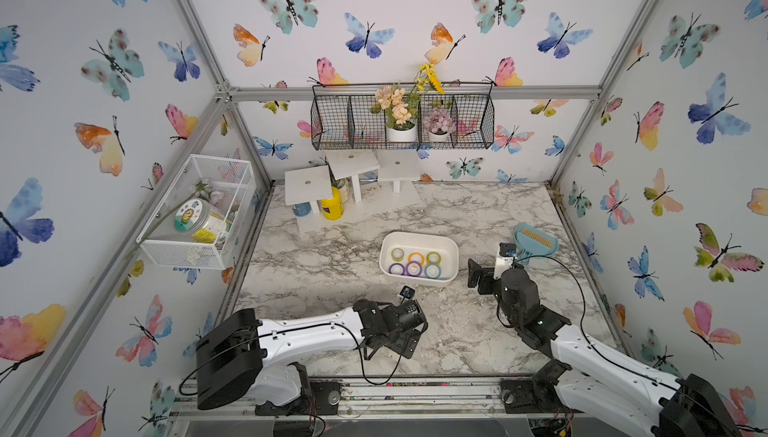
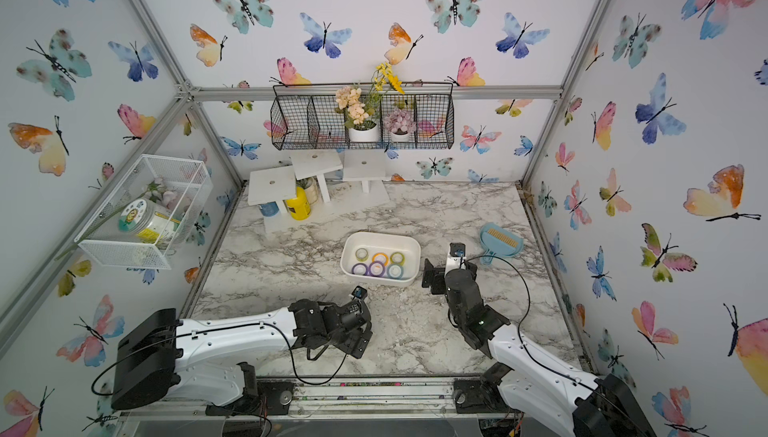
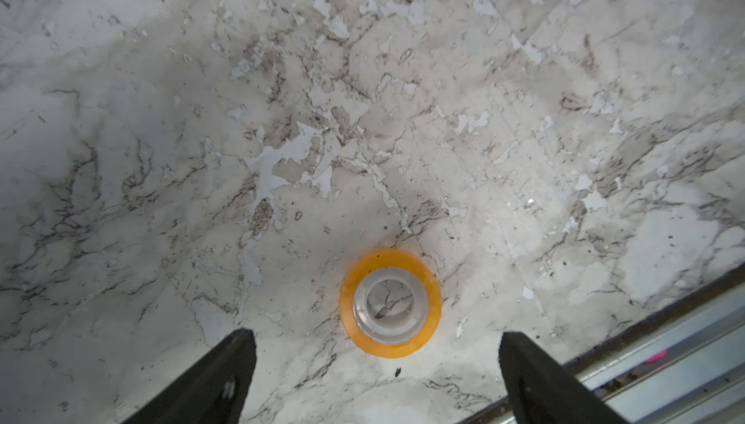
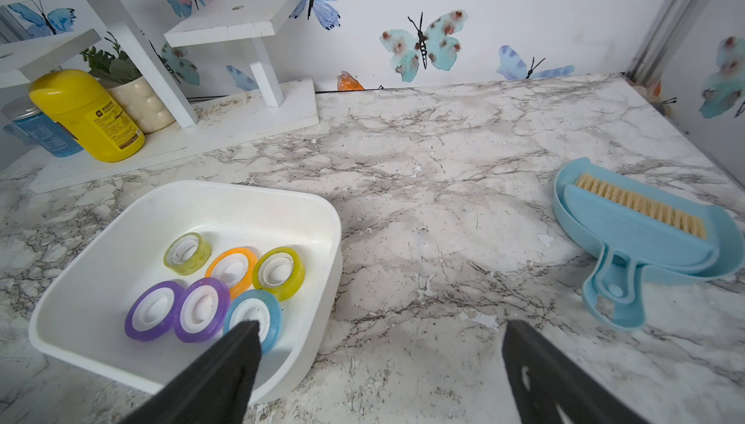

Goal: Put the transparent tape into the storage box
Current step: Pick up the tape at the center of the board.

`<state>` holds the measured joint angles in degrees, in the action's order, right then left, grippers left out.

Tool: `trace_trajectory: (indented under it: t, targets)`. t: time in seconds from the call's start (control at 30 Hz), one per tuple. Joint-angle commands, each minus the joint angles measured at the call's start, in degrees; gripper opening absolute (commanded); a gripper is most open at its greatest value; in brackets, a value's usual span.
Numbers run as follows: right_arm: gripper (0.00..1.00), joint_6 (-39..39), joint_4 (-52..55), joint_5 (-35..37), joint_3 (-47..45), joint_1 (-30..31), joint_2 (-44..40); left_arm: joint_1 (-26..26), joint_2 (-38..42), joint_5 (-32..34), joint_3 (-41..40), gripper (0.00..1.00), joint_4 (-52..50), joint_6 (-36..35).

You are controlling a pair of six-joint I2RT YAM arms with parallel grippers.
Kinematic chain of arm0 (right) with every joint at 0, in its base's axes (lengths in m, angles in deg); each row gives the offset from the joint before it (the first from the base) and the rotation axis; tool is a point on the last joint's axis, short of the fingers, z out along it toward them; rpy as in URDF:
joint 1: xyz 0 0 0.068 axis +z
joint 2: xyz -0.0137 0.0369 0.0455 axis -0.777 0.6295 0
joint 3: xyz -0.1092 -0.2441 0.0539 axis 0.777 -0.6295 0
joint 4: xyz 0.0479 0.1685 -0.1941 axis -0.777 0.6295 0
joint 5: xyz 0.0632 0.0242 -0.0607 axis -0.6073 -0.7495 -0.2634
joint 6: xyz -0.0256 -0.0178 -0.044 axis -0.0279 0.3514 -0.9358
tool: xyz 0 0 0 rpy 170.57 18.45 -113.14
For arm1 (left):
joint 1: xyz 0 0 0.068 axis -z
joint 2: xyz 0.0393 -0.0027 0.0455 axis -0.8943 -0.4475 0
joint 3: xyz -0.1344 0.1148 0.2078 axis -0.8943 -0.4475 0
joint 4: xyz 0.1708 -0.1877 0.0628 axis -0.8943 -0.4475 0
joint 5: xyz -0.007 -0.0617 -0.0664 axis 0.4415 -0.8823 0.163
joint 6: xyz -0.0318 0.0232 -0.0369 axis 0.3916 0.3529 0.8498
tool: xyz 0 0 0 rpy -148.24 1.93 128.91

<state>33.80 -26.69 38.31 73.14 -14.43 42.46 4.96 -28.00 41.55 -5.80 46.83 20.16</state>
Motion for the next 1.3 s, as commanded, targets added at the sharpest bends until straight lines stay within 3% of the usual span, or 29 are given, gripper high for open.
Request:
trace_trajectory:
  t: [0.0,0.43,1.27]
  targets:
    - [0.99,-0.7,-1.2,1.6,1.1,-0.2,1.5,0.2,-2.5,-2.1,0.7,1.0,-3.2,-0.7]
    - [0.99,-0.5,-0.4,1.4,1.4,-0.2,1.3,-1.3,-8.2,-9.5,1.4,0.89,0.4,-4.7]
    - [0.99,-0.4,0.0,1.2,1.5,-0.2,1.2,-2.6,-13.9,-10.9,4.3,0.71,-1.4,-7.5]
